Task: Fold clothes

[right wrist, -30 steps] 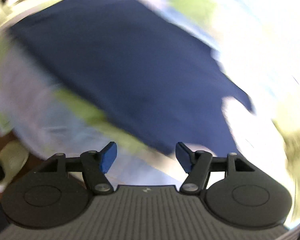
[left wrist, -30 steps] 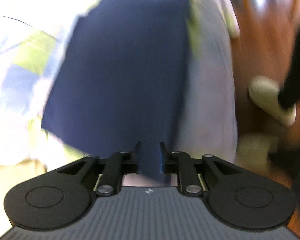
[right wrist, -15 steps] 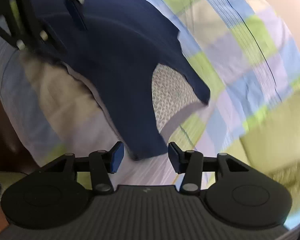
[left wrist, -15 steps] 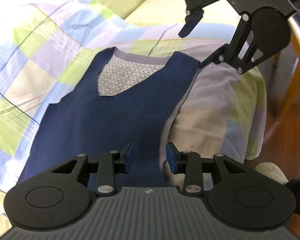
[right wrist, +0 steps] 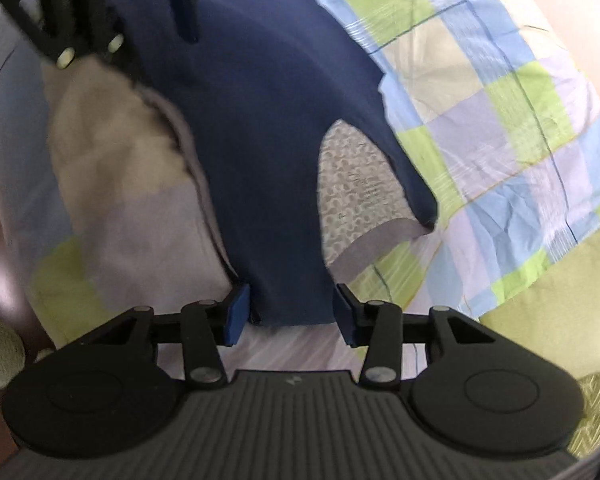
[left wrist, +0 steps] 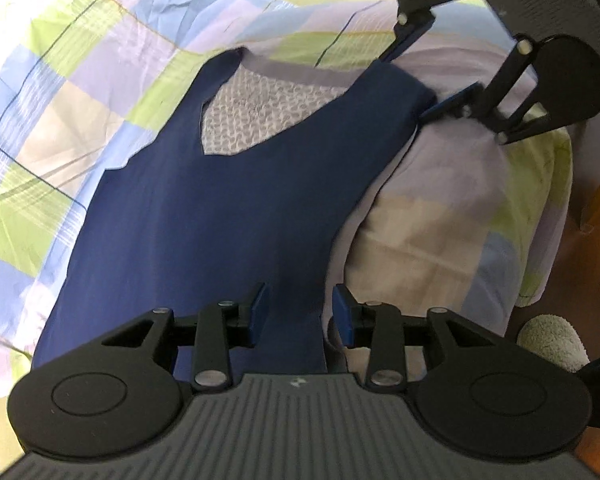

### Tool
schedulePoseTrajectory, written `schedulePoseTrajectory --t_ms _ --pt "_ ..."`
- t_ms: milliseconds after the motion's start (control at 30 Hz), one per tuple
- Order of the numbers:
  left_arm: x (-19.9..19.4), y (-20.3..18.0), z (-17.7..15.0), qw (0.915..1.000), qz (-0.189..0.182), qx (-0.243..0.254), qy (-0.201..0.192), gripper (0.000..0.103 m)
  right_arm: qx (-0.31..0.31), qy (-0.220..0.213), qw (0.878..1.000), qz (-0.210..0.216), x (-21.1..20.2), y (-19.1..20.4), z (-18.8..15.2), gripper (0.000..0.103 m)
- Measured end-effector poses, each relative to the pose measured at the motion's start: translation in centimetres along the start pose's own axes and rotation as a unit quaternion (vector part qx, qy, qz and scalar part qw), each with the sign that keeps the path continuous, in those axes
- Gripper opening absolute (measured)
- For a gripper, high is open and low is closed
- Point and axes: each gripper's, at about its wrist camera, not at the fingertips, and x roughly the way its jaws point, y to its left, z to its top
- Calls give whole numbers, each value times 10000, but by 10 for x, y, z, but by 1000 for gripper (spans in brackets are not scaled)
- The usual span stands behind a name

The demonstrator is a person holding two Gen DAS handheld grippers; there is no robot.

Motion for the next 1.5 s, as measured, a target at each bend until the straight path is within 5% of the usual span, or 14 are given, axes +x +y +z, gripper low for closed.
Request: schedulePoseTrajectory --t_ms 267,300,367,400,800,867,1067,1167,1367,1500 --pt "7 0 -6 9999 -50 -54 78 44 436 40 9987 -264 5 -12 5 38" --pt "8 0 -6 9999 -44 -56 70 45 416 27 9989 -192 7 -11 6 35" --pt "10 1 -6 9999 -35 -89 54 49 480 91 9988 44 11 -9 8 1" --pt "11 2 -6 9999 -37 -113 53 49 505 124 9986 64 11 -8 7 0" --pt "7 0 -9 9995 80 -8 320 48 1038 317 9939 -217 -4 -32 7 0" --pt "6 -2 -12 9993 15 65 372 28 1012 350 9940 -212 -4 -32 5 0" --pt "3 -16 -23 9966 -545 332 529 5 652 567 9962 93 3 -17 -10 0" --pt "-1 -17 -22 9957 -665 384 509 8 397 550 9977 92 7 -5 -17 0" --pt "-8 2 -21 9972 -531 116 510 17 845 265 9959 -181 -6 -23 -7 0" --pt "-9 7 -17 9962 -581 119 637 28 710 637 9948 363 4 -9 -11 2"
